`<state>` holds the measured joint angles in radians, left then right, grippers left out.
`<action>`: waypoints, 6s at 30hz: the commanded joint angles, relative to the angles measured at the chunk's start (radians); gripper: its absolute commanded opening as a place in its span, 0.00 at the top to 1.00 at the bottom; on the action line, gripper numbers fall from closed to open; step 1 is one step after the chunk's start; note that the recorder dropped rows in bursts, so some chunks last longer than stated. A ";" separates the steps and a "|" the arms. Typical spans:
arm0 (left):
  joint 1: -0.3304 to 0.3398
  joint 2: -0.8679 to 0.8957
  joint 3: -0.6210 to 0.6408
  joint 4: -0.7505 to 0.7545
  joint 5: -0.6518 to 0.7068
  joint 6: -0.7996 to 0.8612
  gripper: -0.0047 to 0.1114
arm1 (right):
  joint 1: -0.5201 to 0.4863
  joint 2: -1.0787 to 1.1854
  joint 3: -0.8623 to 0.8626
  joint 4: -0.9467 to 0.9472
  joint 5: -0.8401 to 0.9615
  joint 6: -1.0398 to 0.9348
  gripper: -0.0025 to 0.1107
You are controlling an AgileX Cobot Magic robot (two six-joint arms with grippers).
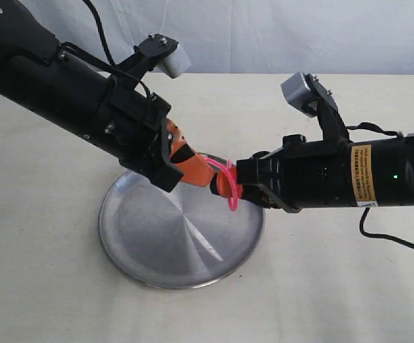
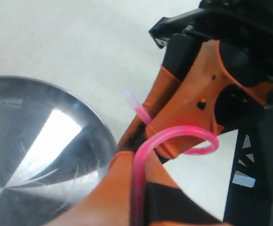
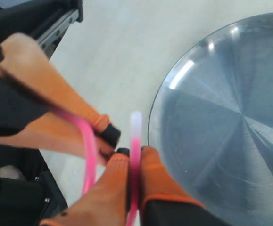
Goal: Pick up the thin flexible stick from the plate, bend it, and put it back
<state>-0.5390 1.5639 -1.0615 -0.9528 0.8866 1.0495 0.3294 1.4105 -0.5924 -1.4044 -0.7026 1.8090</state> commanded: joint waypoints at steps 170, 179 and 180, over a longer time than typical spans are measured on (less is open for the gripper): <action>0.000 0.086 -0.052 0.208 -0.050 -0.186 0.96 | 0.011 -0.006 -0.001 -0.033 -0.191 -0.406 0.99; 0.000 0.086 -0.052 0.254 -0.035 -0.207 0.96 | 0.011 -0.006 -0.001 0.012 -0.039 -0.253 0.99; 0.000 0.086 -0.052 0.280 -0.035 -0.235 0.96 | 0.011 -0.006 -0.001 0.020 -0.020 -0.232 0.99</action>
<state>-0.5393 1.6464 -1.1088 -0.6964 0.8521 0.8602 0.3342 1.4114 -0.5901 -1.4220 -0.7526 1.5467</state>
